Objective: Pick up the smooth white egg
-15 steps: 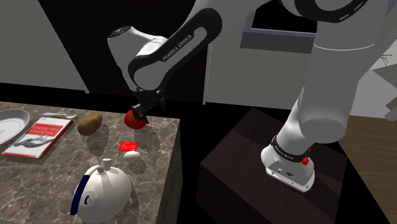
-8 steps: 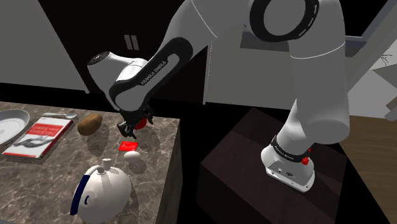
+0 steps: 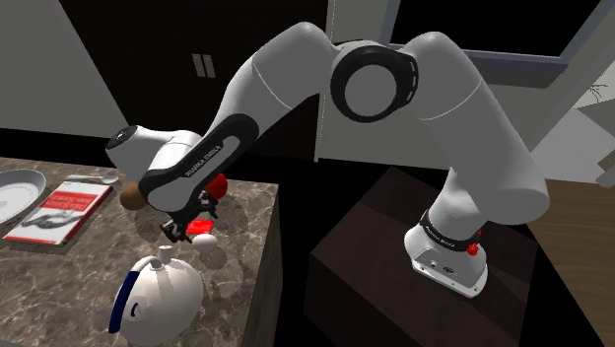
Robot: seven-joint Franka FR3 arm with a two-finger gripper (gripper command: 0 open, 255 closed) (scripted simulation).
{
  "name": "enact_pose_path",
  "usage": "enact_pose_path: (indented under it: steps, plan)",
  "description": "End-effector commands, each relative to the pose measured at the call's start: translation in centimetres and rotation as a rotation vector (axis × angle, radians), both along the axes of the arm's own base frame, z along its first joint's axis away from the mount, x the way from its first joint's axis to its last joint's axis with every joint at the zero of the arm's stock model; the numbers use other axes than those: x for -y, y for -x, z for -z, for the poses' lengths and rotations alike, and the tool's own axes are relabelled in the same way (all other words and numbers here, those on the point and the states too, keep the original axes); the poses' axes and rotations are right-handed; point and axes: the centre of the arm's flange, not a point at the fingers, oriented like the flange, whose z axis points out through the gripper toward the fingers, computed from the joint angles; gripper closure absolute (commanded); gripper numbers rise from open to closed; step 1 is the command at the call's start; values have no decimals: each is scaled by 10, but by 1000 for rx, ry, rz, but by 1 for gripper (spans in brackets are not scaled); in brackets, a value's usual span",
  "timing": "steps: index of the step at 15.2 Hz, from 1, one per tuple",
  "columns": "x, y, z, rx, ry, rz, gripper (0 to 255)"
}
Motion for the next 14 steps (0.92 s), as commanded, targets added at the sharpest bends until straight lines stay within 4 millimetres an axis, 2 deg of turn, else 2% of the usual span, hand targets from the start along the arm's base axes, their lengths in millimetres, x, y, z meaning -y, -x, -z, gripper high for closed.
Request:
enact_pose_path:
  steps: [1, 8, 10, 11, 14]
  plan:
    - [-16, -3, 18, -8, 4, -7, 0]
    - [-16, -3, 55, -8, 4, -7, 0]
    - [-16, -3, 58, -8, 4, -7, 0]
    - [-16, -4, 58, -8, 4, -7, 255]
    - [-16, -5, 59, -8, 4, -7, 255]
